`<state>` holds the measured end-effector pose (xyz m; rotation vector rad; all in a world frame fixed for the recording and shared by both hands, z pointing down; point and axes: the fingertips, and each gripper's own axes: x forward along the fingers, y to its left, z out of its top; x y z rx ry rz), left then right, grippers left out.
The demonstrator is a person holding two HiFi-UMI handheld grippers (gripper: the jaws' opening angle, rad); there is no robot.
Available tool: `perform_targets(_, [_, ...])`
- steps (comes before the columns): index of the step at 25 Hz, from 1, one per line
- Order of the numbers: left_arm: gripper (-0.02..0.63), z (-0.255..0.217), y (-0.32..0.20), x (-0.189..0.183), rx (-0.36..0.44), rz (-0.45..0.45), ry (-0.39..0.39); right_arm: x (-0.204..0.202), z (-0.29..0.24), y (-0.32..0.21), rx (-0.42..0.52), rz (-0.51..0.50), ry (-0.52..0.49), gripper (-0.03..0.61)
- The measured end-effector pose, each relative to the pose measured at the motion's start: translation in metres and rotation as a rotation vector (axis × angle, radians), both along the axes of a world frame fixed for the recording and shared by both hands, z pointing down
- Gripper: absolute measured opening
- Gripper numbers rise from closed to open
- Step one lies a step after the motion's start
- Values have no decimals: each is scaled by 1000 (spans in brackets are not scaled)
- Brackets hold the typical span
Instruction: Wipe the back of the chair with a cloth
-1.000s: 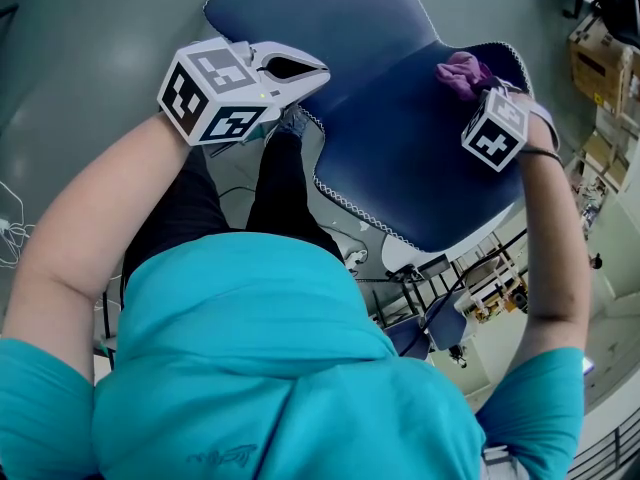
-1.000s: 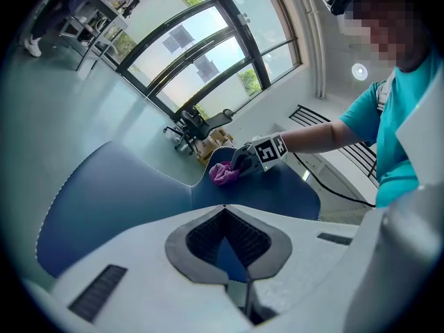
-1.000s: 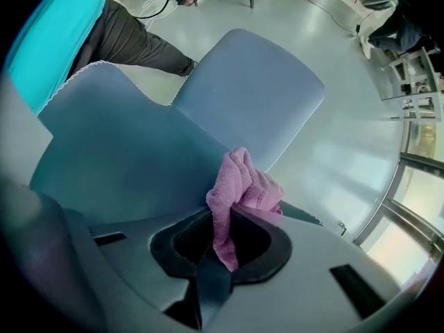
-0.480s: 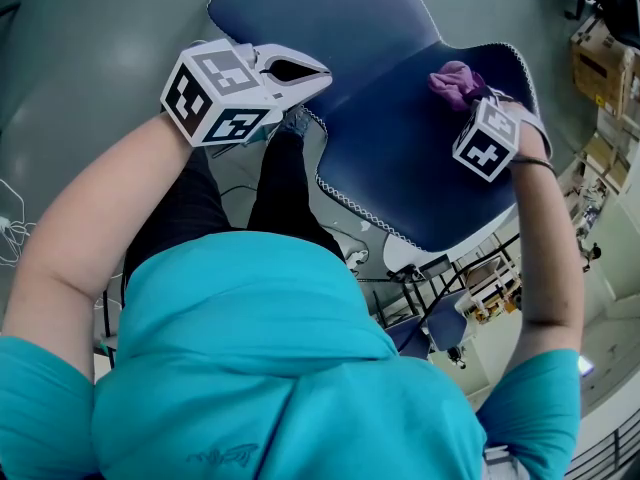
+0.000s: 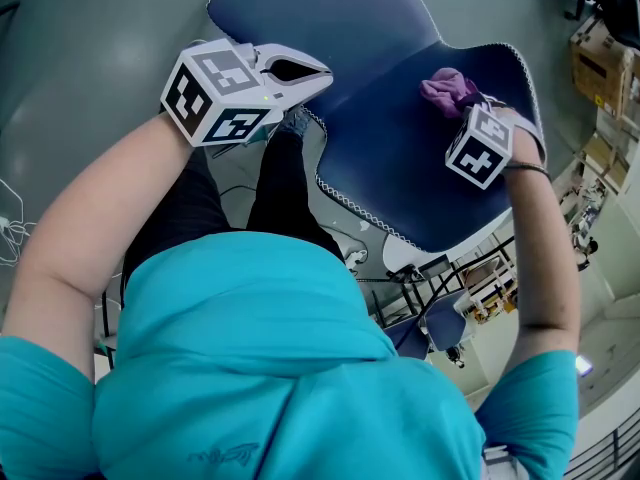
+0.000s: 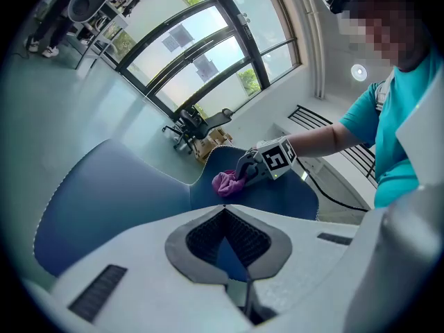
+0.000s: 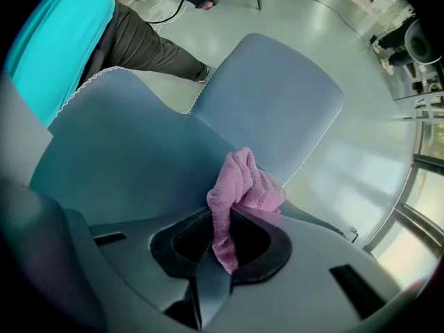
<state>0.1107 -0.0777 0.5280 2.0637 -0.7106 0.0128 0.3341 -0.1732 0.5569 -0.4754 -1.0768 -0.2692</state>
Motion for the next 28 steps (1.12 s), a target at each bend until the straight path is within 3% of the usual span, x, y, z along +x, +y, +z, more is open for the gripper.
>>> perform_targets(28, [-5,-3,9,4,7,1,13,-9,-6,69,-124,44,20,58])
